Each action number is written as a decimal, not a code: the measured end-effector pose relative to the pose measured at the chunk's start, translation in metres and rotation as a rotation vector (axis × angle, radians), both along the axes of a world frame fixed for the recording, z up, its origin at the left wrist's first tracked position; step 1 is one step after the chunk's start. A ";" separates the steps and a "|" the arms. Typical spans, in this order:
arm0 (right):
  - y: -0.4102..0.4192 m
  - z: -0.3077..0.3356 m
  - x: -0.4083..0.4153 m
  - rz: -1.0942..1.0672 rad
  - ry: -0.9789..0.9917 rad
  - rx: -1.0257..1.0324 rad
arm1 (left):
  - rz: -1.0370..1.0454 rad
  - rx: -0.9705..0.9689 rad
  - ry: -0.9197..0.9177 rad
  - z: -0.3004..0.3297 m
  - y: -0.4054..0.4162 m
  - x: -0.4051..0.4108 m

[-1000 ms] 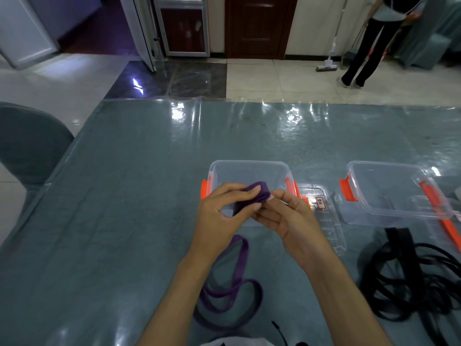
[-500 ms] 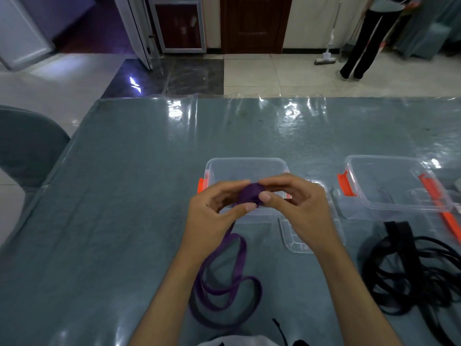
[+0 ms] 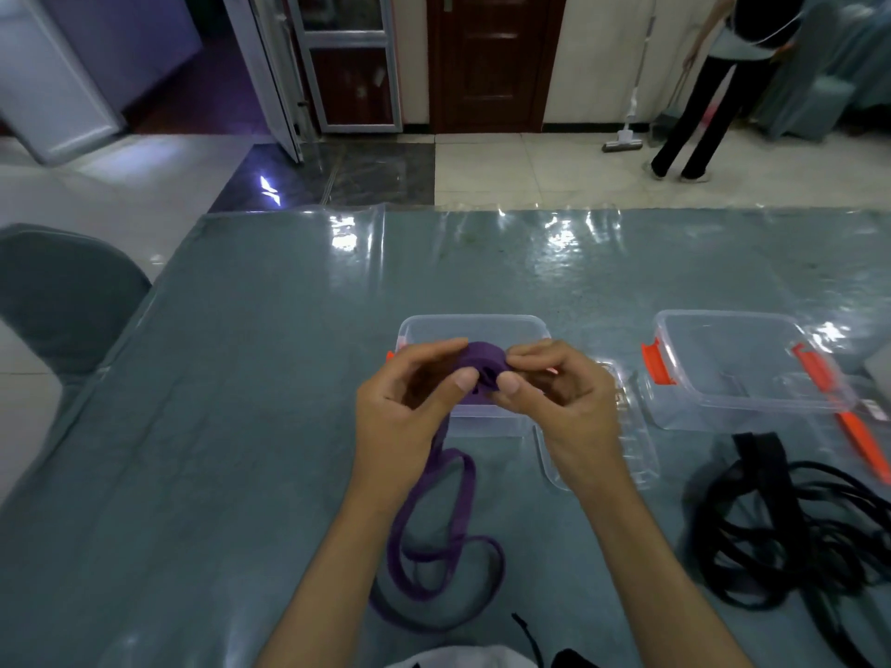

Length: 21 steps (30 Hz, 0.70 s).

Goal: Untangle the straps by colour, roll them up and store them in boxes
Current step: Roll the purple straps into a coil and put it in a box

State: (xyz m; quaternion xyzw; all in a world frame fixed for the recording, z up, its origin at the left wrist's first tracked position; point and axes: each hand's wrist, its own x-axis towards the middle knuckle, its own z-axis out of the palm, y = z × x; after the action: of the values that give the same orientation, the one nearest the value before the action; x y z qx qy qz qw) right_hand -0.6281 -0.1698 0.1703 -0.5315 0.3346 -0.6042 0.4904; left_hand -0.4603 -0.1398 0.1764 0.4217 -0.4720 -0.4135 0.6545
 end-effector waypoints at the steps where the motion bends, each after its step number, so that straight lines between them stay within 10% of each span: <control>1: 0.002 -0.001 0.002 0.017 -0.025 0.009 | 0.031 0.000 0.021 0.004 0.003 -0.001; 21: 0.037 0.014 0.021 0.000 0.103 0.041 | 0.123 -0.104 -0.091 0.008 0.041 0.010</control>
State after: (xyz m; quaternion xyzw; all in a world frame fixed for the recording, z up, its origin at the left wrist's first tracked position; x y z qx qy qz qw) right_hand -0.6073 -0.1324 0.1842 -0.5518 0.3716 -0.5690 0.4833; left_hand -0.4507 -0.0984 0.1842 0.4339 -0.4953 -0.3276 0.6775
